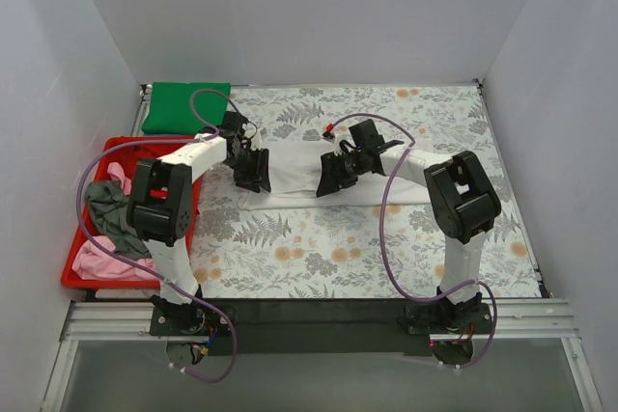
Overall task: Fold and stack the t-shirts
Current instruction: Fold the tshirt
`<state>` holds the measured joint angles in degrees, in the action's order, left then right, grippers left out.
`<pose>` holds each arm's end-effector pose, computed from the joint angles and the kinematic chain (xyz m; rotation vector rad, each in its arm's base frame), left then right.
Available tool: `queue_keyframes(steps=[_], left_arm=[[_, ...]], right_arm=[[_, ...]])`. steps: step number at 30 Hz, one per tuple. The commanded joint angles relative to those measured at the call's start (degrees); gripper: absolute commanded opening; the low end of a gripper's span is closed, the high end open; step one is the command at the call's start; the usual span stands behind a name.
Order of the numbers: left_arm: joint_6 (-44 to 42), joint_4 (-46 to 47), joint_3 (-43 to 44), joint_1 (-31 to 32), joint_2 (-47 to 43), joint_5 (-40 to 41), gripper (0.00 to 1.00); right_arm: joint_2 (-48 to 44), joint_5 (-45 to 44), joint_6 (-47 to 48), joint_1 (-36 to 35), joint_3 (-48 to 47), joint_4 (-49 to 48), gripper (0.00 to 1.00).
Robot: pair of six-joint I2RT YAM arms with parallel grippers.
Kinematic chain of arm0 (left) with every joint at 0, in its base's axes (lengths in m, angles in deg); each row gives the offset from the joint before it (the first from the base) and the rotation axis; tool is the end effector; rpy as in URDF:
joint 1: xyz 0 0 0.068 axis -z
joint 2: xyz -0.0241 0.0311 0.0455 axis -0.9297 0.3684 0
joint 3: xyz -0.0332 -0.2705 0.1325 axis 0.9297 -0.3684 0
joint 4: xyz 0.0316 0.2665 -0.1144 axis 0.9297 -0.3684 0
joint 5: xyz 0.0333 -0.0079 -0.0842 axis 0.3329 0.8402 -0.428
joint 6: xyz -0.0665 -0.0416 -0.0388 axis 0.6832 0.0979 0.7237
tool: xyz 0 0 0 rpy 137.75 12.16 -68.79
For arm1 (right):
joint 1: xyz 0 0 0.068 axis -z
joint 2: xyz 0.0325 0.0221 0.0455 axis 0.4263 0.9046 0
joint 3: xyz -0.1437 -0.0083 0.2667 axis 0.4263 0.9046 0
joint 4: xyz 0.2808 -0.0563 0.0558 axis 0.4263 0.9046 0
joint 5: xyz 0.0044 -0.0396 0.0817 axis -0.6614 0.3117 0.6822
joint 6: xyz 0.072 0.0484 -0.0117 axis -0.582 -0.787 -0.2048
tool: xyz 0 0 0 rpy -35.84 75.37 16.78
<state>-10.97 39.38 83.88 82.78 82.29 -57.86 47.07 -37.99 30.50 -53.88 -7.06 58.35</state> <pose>0.3978 -0.1309 0.1445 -0.7235 2.9227 -0.6906 0.3850 0.2618 0.1447 -0.7531 2.3946 1.0316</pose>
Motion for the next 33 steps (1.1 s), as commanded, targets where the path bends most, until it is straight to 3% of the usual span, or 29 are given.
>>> queue_keyframes(steps=[1,12,24,33], left_arm=[[0.75,1.71,1.66,-0.15,0.54,-2.49,0.39],[1.28,3.03,0.96,-0.15,0.81,-4.43,0.35],[1.81,2.68,0.16,-0.15,-2.09,-4.43,0.35],[1.46,1.8,0.78,-0.15,-4.03,-4.08,0.34]], right_arm=[[0.09,-0.94,-3.47,-1.06,-2.03,-4.26,0.59],[2.56,-1.82,-6.02,-1.85,-1.06,-5.49,0.58],[3.88,-0.5,-7.43,-1.85,-1.95,-6.28,0.42],[3.79,-0.33,-8.13,-1.85,-2.3,-6.81,0.51]])
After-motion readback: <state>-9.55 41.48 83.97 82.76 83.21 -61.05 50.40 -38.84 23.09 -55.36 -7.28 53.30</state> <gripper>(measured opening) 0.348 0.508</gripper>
